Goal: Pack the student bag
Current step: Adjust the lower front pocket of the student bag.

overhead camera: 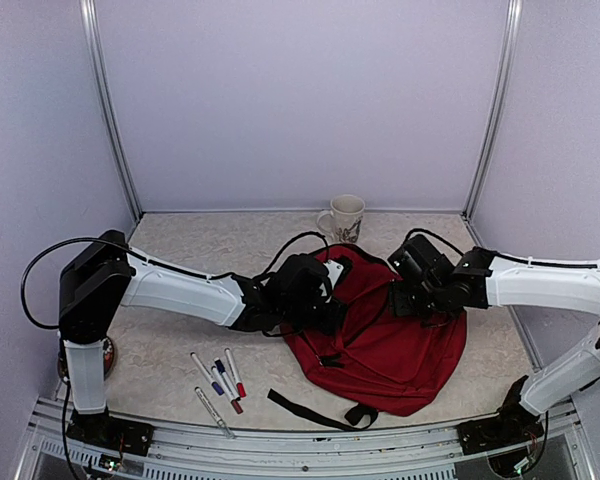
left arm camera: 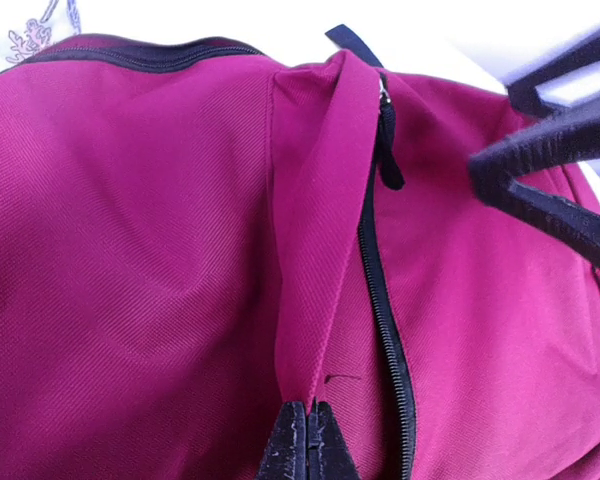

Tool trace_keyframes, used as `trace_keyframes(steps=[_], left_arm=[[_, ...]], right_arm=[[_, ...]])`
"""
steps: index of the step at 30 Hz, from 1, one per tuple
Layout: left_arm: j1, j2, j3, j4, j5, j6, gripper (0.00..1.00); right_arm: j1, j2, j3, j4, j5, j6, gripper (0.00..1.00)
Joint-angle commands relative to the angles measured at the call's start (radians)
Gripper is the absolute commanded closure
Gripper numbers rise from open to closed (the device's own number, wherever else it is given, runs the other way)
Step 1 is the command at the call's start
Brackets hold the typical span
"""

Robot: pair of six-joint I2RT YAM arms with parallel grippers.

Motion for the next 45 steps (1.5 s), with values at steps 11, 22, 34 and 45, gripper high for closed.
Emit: trace_keyframes(steps=[11, 22, 34, 45], left_arm=[[0.005, -0.064, 0.042, 0.042, 0.027, -0.044, 1.0], [-0.011, -0.073, 0.027, 0.064, 0.025, -0.031, 1.0], [-0.006, -0.063, 0.017, 0.055, 0.013, -0.022, 1.0], [0.026, -0.102, -0.016, 0.027, -0.039, -0.019, 1.0]], right_arm=[[-0.06, 0.204, 0.074, 0.192, 0.129, 0.005, 0.29], [-0.186, 0.31, 0.087, 0.316, 0.09, -0.007, 0.15], [-0.199, 0.175, 0.052, 0.199, 0.139, -0.041, 0.84], [-0.234, -0.093, 0.018, 0.279, -0.537, -0.543, 1.0]])
